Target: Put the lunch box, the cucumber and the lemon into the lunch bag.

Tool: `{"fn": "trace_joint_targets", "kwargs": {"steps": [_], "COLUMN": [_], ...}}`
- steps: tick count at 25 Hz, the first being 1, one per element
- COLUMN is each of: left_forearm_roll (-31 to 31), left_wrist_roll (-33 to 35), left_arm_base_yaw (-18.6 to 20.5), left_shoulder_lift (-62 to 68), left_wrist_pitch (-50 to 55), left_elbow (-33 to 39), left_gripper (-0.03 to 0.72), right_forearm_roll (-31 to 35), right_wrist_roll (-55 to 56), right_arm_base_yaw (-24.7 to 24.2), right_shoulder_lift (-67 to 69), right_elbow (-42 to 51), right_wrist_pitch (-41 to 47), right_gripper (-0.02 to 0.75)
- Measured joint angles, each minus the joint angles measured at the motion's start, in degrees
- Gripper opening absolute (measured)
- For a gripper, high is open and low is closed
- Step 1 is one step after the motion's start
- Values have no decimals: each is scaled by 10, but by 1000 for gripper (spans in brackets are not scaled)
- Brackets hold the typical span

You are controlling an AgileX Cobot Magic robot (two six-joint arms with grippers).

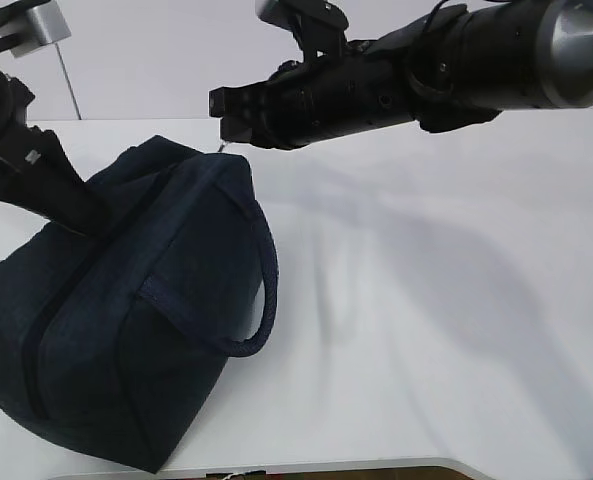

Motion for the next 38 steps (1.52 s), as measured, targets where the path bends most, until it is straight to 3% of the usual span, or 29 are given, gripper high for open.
{"fn": "trace_joint_targets", "kwargs": {"steps": [3, 10, 13, 22, 34, 36, 38], "left_forearm_roll": [2, 37, 38, 36, -14, -14, -15], "left_wrist_roll": [-20, -109, -133, -194, -180, -178, -169], "left_arm_base_yaw": [0, 0, 0, 0, 0, 0, 0], "left_shoulder_lift": [0, 0, 0, 27, 118, 123, 123], "left_wrist_pitch": [1, 17, 21, 25, -9, -18, -22], "left_elbow": [0, -44, -74, -117, -117, -117, -117], "left_gripper": [34, 308, 351, 363, 359, 319, 226], "right_forearm_roll": [-1, -1, -1, -1, -1, -1, -1], "right_wrist_roll": [-5, -10, -11, -11, -12, -12, -12], "right_arm_base_yaw": [0, 0, 0, 0, 0, 0, 0], "right_shoulder_lift": [0, 0, 0, 0, 0, 0, 0], "right_elbow": [0, 0, 0, 0, 0, 0, 0], "right_wrist_pitch": [-2, -4, -4, -4, -9, -12, -14], "right_gripper": [5, 5, 5, 5, 5, 5, 5]}}
